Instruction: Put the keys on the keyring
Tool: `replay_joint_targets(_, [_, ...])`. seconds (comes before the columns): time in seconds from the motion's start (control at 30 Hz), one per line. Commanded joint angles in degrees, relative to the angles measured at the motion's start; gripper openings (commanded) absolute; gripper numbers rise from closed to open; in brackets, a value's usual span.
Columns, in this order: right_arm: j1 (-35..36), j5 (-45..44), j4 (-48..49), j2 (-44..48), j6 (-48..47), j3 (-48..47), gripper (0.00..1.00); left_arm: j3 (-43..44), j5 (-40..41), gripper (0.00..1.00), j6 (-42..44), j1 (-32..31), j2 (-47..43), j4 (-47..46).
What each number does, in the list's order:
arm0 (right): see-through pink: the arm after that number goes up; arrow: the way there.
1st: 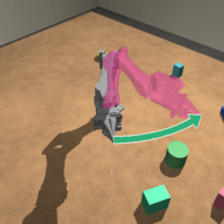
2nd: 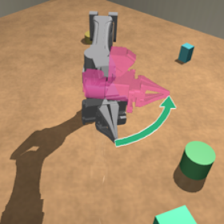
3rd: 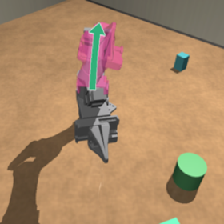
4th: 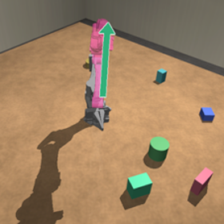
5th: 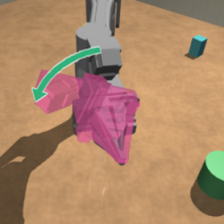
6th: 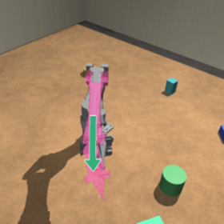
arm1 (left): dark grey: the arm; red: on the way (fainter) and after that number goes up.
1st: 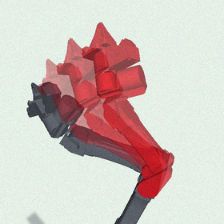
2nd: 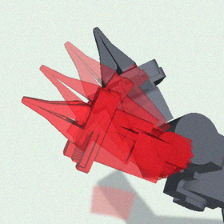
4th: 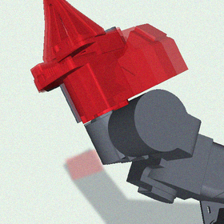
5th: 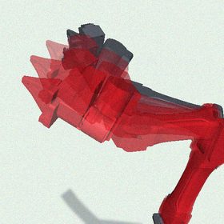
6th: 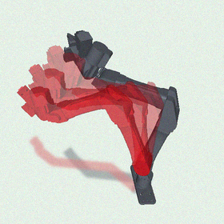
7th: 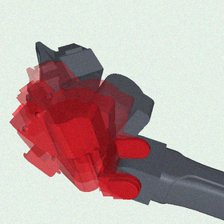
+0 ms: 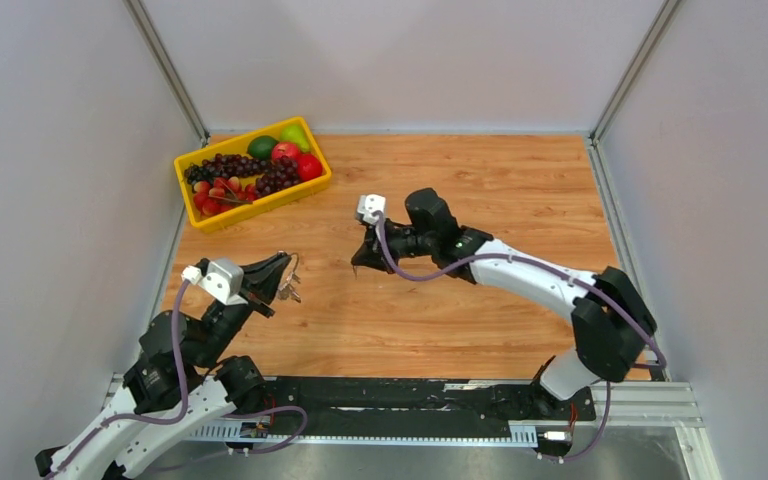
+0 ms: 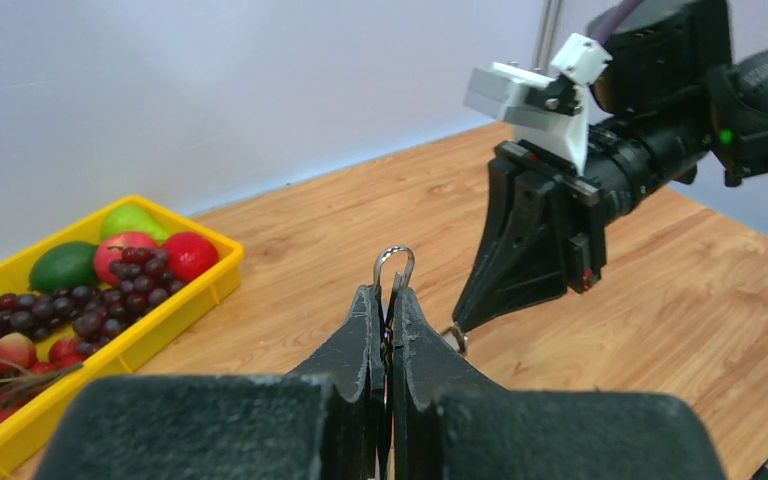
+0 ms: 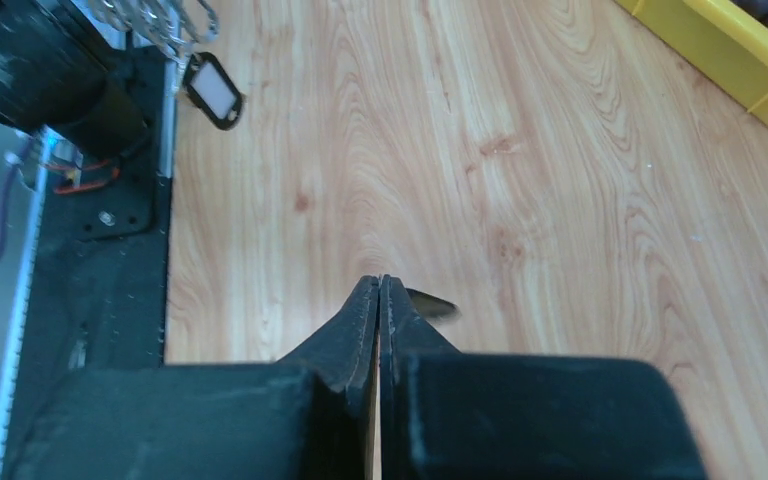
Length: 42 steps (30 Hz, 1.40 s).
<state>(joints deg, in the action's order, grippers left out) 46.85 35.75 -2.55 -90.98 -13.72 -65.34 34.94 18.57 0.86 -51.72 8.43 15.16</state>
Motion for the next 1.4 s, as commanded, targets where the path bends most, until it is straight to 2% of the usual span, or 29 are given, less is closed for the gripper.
replay_joint_targets(0.0, [0.61, -2.66, 20.93, 10.64, 17.81, 9.96, 0.00, 0.27, -3.56, 0.00, -2.33, 0.05, 1.87, -5.99])
replay_joint_targets(0.13, [0.68, -6.61, 29.85, 18.57, 29.08, 15.57, 0.00, -0.62, -6.82, 0.00, -4.02, 0.04, 4.28, -9.65])
replay_joint_targets(0.33, [0.82, -12.91, 34.30, 27.11, 43.24, 20.11, 0.00, -3.26, -11.91, 0.00, -6.13, 0.05, 7.68, -17.83])
replay_joint_targets(0.53, [1.69, -14.51, 39.93, 32.30, 48.85, 23.41, 0.00, -3.87, -15.06, 0.00, -7.89, 0.11, 10.36, -24.41])
replay_joint_targets(0.67, [1.88, -13.19, 42.42, 32.84, 54.10, 23.75, 0.00, -4.20, -16.80, 0.00, -7.73, 0.05, 11.57, -28.03])
replay_joint_targets(0.9, [3.12, -12.32, 38.66, 31.76, 63.65, 20.29, 0.00, -6.51, -17.60, 0.00, -5.44, 0.08, 11.73, -34.01])
replay_joint_targets(1.37, [8.68, -12.89, 34.16, 24.64, 70.97, 12.39, 0.00, -8.78, -16.93, 0.00, -3.16, 0.09, 11.34, -39.03])
